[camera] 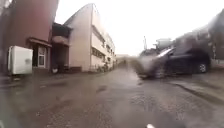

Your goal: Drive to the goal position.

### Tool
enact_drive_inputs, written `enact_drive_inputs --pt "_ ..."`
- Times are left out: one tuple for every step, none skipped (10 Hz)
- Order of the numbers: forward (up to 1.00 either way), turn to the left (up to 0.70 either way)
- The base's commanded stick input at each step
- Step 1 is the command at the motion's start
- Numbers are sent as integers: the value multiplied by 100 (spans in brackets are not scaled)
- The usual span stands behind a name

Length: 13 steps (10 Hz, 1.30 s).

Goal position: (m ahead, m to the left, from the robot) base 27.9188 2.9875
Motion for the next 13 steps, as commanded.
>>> enact_drive_inputs --pt "50 8" --pt "50 8" --pt "50 8" --pt "50 8" --pt "50 8" --pt "50 8" --pt "50 8" --pt "50 8" --pt "50 8" --pt "50 8" --pt "50 8" --pt "50 8" --pt "50 8"
